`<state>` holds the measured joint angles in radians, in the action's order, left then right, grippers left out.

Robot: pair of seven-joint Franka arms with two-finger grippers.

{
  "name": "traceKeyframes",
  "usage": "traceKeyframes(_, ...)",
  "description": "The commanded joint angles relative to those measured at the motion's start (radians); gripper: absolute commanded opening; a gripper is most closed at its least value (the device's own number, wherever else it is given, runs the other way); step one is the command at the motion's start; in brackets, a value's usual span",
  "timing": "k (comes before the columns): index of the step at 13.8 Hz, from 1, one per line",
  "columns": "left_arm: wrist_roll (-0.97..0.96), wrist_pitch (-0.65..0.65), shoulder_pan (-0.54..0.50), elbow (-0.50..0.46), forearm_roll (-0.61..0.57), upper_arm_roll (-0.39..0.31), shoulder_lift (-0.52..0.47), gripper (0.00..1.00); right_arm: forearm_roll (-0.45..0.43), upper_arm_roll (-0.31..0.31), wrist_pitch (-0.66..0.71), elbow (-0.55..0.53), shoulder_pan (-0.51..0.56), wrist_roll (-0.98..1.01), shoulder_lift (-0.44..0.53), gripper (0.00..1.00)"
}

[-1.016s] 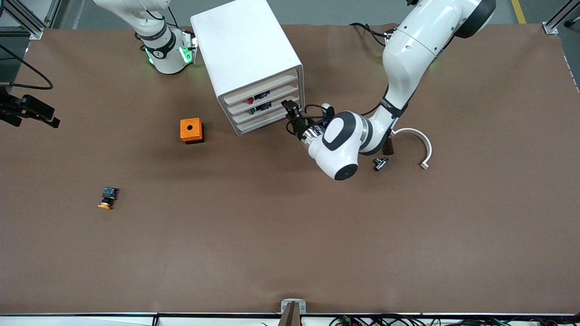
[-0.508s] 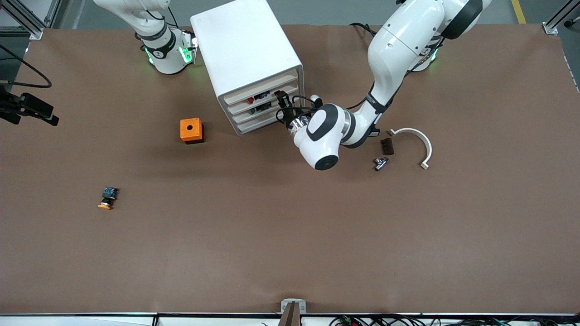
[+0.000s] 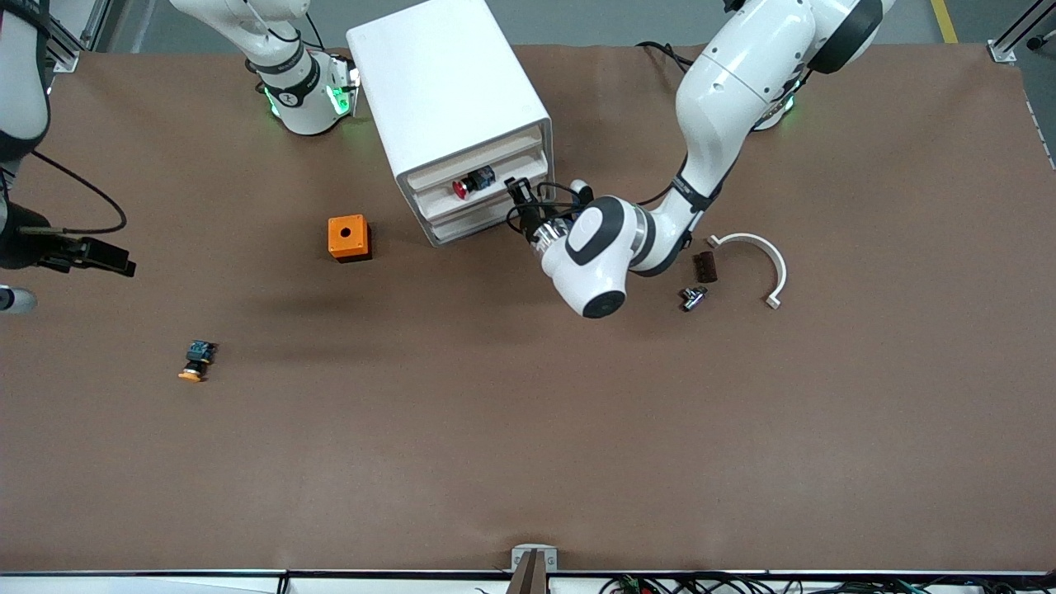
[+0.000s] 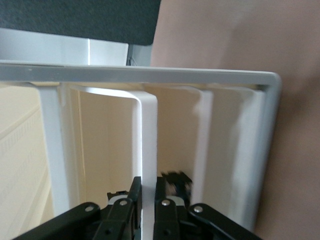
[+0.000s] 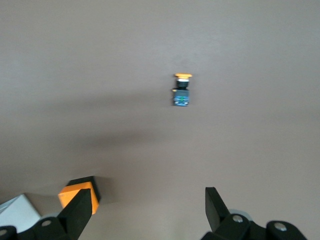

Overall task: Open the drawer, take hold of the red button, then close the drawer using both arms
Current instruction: 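Pull the drawer open with the left gripper while the right gripper approaches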

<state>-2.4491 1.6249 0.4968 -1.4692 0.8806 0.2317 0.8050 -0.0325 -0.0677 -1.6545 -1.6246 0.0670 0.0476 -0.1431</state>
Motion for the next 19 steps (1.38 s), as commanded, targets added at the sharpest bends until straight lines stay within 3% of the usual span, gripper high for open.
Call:
traceKeyframes(1,0.043,-0.022,-0.081,0.062,-0.005,-0.002,0.010,0.00,-0.005,0.012,0.024,0.032,-0.004,-0.151,0.002,1.00)
traceKeyframes(4,0.126,-0.014,-0.135,0.087,-0.002,-0.002,0.013,0.00,0.110,0.023,0.050,0.022,-0.075,-0.487,0.013,1.00)
traceKeyframes(5,0.146,-0.010,-0.136,0.087,0.000,-0.002,0.013,0.06,0.170,0.023,0.050,0.020,-0.085,-0.561,0.016,1.00)
traceKeyframes(6,0.160,-0.010,-0.135,0.087,0.001,-0.002,0.013,0.29,0.183,0.023,0.048,0.019,-0.120,-0.599,0.019,1.00)
traceKeyframes(9,0.162,-0.011,-0.150,0.089,-0.003,-0.002,0.002,0.85,0.183,0.022,0.027,0.005,-0.258,-0.828,0.020,1.00)
traceKeyframes(10,0.162,-0.011,-0.165,0.101,-0.005,-0.002,0.000,0.97,0.181,0.022,-0.002,-0.012,-0.306,-0.904,0.020,1.00)
traceKeyframes(15,0.176,-0.016,-0.178,0.220,-0.115,-0.132,-0.004,1.00,0.152,0.022,-0.187,-0.116,-0.538,-1.256,0.010,1.00)
traceKeyframes(19,0.329,-0.010,-0.178,0.227,-0.129,-0.222,-0.035,1.00,0.108,0.022,-0.289,-0.123,-0.674,-1.468,-0.055,1.00)
